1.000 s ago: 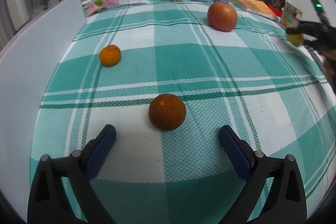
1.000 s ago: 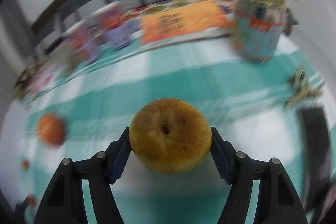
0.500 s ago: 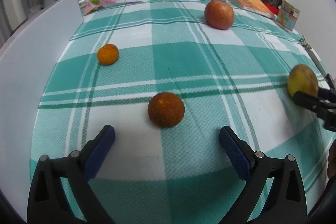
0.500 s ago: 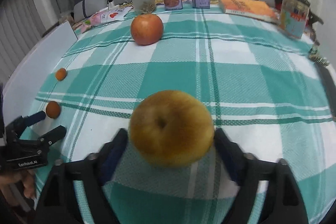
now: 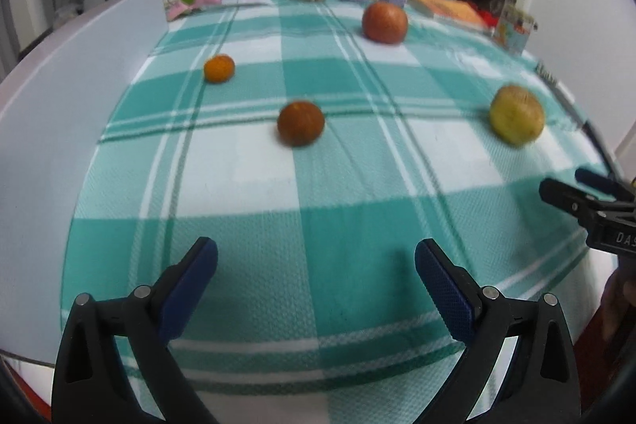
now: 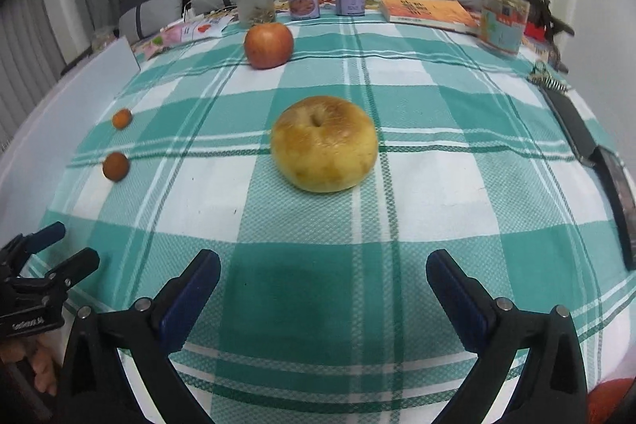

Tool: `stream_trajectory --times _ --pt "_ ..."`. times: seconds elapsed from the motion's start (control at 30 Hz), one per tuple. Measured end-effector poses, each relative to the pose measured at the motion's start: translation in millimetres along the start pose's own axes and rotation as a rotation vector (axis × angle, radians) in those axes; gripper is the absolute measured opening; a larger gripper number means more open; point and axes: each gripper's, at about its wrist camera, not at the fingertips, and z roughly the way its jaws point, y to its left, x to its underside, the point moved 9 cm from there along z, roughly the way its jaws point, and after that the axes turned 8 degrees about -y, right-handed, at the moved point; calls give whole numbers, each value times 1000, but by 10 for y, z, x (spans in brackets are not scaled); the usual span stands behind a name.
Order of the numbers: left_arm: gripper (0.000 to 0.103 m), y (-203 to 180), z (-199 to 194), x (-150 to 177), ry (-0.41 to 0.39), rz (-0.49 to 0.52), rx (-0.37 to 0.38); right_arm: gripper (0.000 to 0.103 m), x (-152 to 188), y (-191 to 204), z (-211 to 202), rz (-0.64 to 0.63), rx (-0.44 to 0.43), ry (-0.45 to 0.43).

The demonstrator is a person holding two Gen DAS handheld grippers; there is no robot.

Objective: Organize fruits
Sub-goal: 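Carry the yellow pear to the middle of the cloth and open the right tool, then lower the left tool onto the brown round fruit and close on it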

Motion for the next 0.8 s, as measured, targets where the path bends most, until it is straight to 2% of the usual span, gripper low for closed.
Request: stream_trajectory --times 0.2,0.43,0.8 --pt "101 2 40 50 -5 22 -32 103 199 101 123 -89 25 27" --pt "102 1 29 62 -29 31 -35 103 225 82 120 -84 -1 -25" --pt "102 3 18 75 -44 32 -34 103 217 96 124 -81 -5 -32"
